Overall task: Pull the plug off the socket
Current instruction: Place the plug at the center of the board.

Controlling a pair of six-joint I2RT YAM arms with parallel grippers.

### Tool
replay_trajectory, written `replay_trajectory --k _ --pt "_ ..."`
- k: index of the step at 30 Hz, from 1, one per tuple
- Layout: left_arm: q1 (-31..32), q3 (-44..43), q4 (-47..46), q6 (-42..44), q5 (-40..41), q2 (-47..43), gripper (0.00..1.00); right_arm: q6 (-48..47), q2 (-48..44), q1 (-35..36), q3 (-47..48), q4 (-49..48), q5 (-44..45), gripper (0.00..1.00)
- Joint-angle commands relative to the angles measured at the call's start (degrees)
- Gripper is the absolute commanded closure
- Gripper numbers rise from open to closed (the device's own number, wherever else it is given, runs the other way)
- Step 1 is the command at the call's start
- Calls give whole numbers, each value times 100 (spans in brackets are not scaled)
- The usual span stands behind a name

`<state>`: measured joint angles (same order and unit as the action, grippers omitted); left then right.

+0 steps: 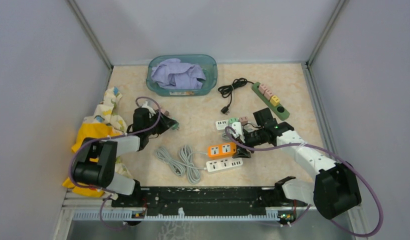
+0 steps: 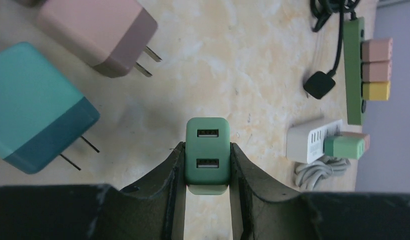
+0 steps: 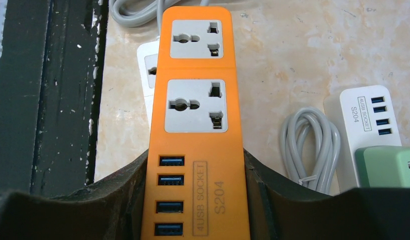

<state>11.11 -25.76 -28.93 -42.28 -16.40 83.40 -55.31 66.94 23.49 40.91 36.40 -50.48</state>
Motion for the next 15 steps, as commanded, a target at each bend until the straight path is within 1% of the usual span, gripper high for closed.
replay_trajectory --k 1,4,5,7,9,12,13,15 --pt "-98 -571 897 -420 591 321 99 -26 48 16 32 -72 -101 100" --pt "-122 -911 1620 -565 1134 501 92 -34 56 16 32 -72 -109 100" --pt "-131 -1000 1801 -600 1261 558 87 -39 56 16 29 -74 -111 100" --pt "-172 -1132 2014 -649 1371 677 80 -43 61 16 32 -63 -111 100" --pt "-217 -1182 2035 -691 1331 758 73 -41 58 16 30 -68 -103 100" --pt "-273 -1177 1991 -748 1289 759 56 -49 57 16 32 -63 -103 100" --pt "-282 -1171 1985 -764 1297 722 47 -49 56 16 32 -63 -96 100" --pt "-293 -1147 1981 -755 1318 590 34 -44 57 16 32 -63 -102 100"
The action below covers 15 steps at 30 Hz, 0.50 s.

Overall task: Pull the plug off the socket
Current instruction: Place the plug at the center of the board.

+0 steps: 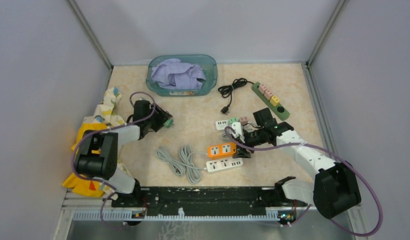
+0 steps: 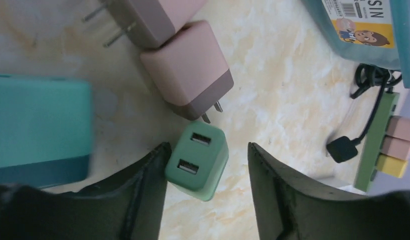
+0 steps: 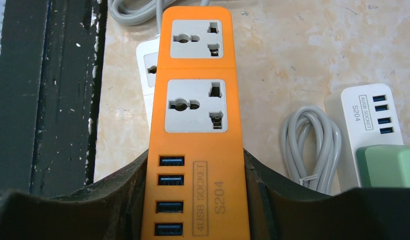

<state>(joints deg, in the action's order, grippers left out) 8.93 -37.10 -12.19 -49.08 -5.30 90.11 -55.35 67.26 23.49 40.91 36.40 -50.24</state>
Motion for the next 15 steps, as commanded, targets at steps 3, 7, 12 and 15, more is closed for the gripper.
replay_trajectory --k 3,7,12,15 --pt "-72 48 317 -18 188 -377 21 -39 37 16 32 -63 -127 100" --pt "-73 208 288 74 19 -847 14 -38 43 15 32 -64 -117 100" --pt "-68 564 -97 398 -522 -1631 11 -42 33 16 47 -54 -118 100" --pt "-74 981 -732 669 -1098 -2155 9 -31 32 16 49 -54 -131 100"
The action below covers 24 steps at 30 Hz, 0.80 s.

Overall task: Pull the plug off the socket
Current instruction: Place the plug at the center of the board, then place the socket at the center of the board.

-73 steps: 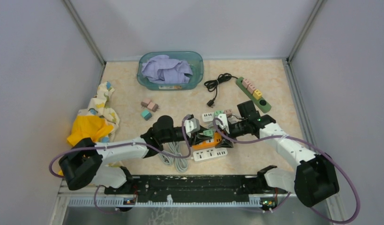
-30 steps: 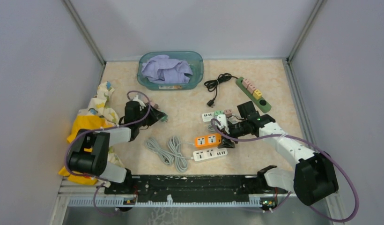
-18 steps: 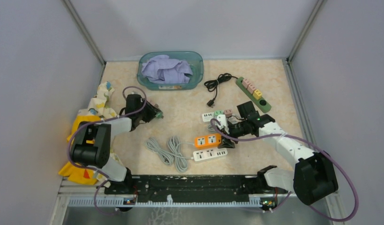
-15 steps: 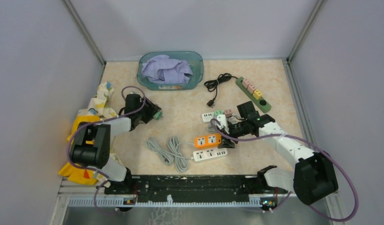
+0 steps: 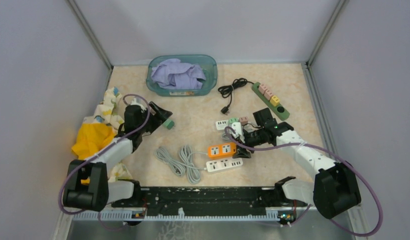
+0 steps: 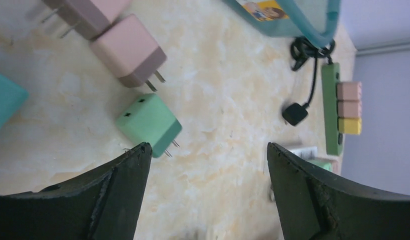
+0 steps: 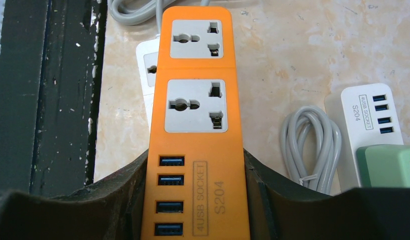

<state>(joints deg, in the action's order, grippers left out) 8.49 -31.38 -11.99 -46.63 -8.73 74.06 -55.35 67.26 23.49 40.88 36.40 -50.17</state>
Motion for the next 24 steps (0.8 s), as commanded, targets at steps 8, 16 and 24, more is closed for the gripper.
replay_trajectory --k 8,16,24 --pt "-31 1270 -2564 215 -2483 -1217 6 98 20 16 82 -132 -202 100" --pt "-30 1341 -3059 -414 -3729 -1493 9 921 -13 7 244 -997 42 100" --pt "-32 477 -551 764 -3606 -2647 7 782 1685 33 1871 -1317 713 100"
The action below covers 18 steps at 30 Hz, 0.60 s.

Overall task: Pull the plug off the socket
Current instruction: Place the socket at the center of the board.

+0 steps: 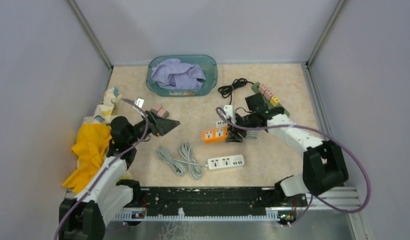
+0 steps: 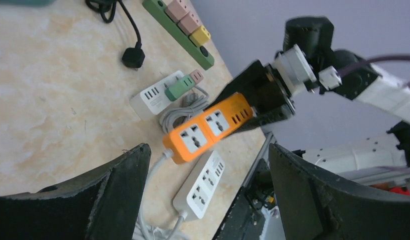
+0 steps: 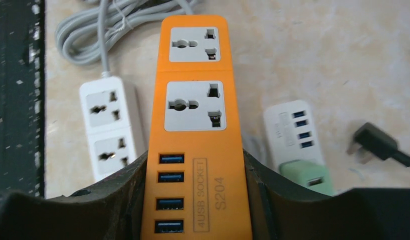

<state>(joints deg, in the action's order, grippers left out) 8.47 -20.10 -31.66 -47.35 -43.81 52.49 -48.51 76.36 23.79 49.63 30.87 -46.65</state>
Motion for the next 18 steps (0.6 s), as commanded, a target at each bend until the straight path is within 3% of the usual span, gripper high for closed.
replay_trajectory --k 1,4,7,10,14,18 --pt "-30 -940 1828 1159 -26 -584 7 147 1052 15 1259 -896 448 100" --pt "-29 -1594 3221 2336 224 -781 7 110 2008 150 2026 -972 801 100" --pt "-30 -1745 4011 3247 669 -934 7 187 2917 255 2875 -1008 1059 100" --pt "-30 -1492 4066 3503 948 -1135 6 297 3714 310 3724 -982 1311 100" --pt "-24 -1492 3886 3547 653 -1257 7 484 4518 310 4557 -910 1447 100" --pt "-30 -1476 3771 3586 768 -1257 6 580 4909 328 4883 -770 1480 82"
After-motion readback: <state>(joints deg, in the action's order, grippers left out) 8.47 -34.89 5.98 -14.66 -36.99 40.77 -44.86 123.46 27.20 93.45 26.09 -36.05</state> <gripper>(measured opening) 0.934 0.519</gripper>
